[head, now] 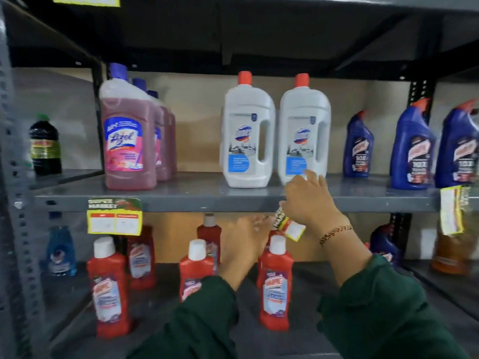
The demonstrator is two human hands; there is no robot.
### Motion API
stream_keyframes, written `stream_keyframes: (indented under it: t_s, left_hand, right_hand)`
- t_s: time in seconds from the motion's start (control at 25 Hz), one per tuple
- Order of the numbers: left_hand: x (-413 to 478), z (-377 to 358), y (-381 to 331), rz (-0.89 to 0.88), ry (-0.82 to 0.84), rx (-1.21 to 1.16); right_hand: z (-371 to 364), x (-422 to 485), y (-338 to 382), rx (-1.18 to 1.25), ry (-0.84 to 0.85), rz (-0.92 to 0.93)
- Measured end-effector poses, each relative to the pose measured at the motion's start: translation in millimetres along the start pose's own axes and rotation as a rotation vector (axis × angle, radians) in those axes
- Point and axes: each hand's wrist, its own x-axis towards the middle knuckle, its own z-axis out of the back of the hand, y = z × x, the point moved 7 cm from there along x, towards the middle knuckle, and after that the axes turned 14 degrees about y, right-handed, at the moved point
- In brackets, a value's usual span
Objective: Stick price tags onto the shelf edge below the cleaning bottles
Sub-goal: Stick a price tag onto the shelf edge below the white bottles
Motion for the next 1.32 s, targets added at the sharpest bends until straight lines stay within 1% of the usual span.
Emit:
stream_keyframes:
  t_s: [0.08,0.16,0.24,0.32,0.4,0.44,0.52,0.64,0.8,0.96,1.12,1.24,1.32]
  left_hand:
    - [11,-17,-9,0.068,-0.053,-0.131]
    - [13,-22,-11,0.089,-0.144,-0.236]
    - [8,-20,-13,0.073,-0.216,-0.158]
    - [0,-20,-23,-0.053,-0.275,0.021]
    - [-3,-22,-37,-0.162,-0.347,0.251]
    - [-2,-23,-42,-0.185,-0.375,0.334]
    - [5,-22,-47,-0.184,-0.37,0.415]
    - [13,-20,-48,-0.17,-0.358,0.414]
    - [17,-14,-51,-0.178,-0.39,0.334]
    - [25,-9,-51,-0.222,-0.418,0.295]
    - [25,-12,-54,-0.277,-0.449,0.314]
    - [29,-9,-46,-0.229,-0.438,0.277]
    - [33,-13,-44,-0.218,-0.417,0.358]
  right_hand:
    - [-3,-2,-14,0.121,-0.021,0.07]
    - [-3,-8,-20,0.148,-0.089,0.179]
    - [-2,-18,-31,0.202,-0.172,0.257]
    - [-8,-30,-47,0.307,-0.234,0.295]
    - [-19,-36,-61,0.385,-0.285,0.291]
    - [-26,-35,-66,0.43,-0.295,0.282]
    - [-36,-31,-72,0.497,-0.305,0.249]
    - [-40,-29,-74,0.5,-0.35,0.206]
    - [-32,-23,-75,0.543,-0.41,0.141]
    - [-31,-13,-77,0.589,-0.407,0.114]
    - [-32,-13,-80,0.643,-0.414,0.089]
    - [-32,-9,-83,0.701,-0.42,0.081]
    - [-33,-3,-80,0.621,-0.412,0.072]
